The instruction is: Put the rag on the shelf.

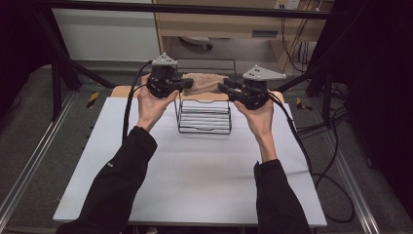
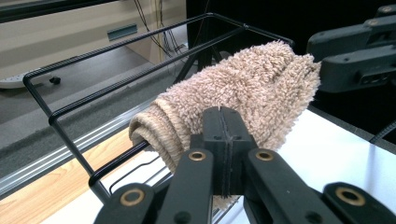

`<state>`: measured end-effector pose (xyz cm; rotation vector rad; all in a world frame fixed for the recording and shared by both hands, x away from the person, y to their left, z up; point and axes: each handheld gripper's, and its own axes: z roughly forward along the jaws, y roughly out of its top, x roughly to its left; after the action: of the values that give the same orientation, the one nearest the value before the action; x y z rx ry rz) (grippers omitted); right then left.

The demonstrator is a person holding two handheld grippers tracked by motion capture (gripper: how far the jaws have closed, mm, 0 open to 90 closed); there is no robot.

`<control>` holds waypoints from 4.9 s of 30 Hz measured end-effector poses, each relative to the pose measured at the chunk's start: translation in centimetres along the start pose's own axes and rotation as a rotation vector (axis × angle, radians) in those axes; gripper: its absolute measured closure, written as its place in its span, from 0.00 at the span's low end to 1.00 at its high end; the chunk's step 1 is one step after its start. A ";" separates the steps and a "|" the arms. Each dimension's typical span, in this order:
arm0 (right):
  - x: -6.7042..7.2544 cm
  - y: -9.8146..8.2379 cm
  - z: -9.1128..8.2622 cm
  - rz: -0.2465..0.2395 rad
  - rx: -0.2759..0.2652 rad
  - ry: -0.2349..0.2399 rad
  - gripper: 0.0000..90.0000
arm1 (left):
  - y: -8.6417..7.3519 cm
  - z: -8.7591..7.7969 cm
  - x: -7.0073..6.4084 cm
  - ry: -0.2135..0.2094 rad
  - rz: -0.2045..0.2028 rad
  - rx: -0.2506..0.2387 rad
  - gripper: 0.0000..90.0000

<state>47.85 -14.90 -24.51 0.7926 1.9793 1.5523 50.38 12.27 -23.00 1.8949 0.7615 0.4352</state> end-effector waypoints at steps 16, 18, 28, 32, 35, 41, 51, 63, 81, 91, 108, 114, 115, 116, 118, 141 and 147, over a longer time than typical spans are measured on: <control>0.1 0.0 0.7 0.053 0.040 0.019 0.99 | -1.1 0.5 0.1 0.008 0.022 0.003 1.00; 0.1 -0.5 1.0 0.064 0.065 0.013 1.00 | -1.2 0.5 0.1 0.014 0.031 0.010 1.00; -0.8 -1.8 1.7 0.075 0.087 -0.057 1.00 | -1.6 1.2 0.1 0.031 0.024 0.004 0.99; -0.7 -1.9 1.9 0.071 0.086 -0.066 1.00 | -1.6 1.3 0.1 0.037 0.021 0.006 0.99; -0.6 -1.9 1.8 0.066 0.082 -0.062 0.99 | -1.6 1.1 0.1 0.034 0.025 0.004 0.99; -0.4 -1.6 1.2 0.067 0.060 -0.046 0.96 | -1.6 0.8 -0.1 0.025 0.026 -0.001 0.92; -0.3 -1.2 -0.5 0.066 0.054 -0.043 0.85 | -1.3 -0.5 -0.3 0.039 0.025 -0.006 0.77; -0.3 -0.9 -2.2 0.100 0.064 -0.038 0.63 | -3.3 -2.6 0.2 0.059 -0.005 -0.013 0.56; 0.0 -2.5 -4.5 0.117 0.093 -0.064 0.24 | -7.7 -5.6 0.3 0.082 0.003 0.023 0.26; -0.6 -5.6 -5.4 0.147 0.153 -0.061 0.09 | -11.2 -6.7 0.2 0.092 -0.009 0.056 0.11; -0.4 -12.5 -7.2 0.203 0.228 -0.027 0.03 | -18.4 -8.5 0.1 0.086 -0.058 0.092 0.07; -0.2 -14.4 -7.7 0.203 0.246 -0.015 0.03 | -20.9 -9.2 0.2 0.084 -0.069 0.100 0.08; -0.1 -14.7 -7.8 0.204 0.249 -0.016 0.03 | -21.3 -9.3 0.3 0.083 -0.074 0.099 0.08; -0.1 -15.0 -7.8 0.208 0.253 -0.014 0.03 | -21.6 -9.4 0.3 0.086 -0.077 0.100 0.08; -0.1 -15.6 -8.0 0.211 0.260 -0.009 0.03 | -22.2 -9.6 0.4 0.088 -0.080 0.106 0.08; -0.2 -22.6 -11.6 0.263 0.343 0.017 0.01 | -27.4 -10.7 0.9 0.106 -0.087 0.151 0.09; 0.0 -23.2 -12.1 0.244 0.350 0.040 0.01 | -28.3 -10.7 0.7 0.105 -0.072 0.171 0.09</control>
<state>36.25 -27.32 -44.40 1.1882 2.2891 1.3722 35.63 28.32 -43.96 2.0078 0.9601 0.4389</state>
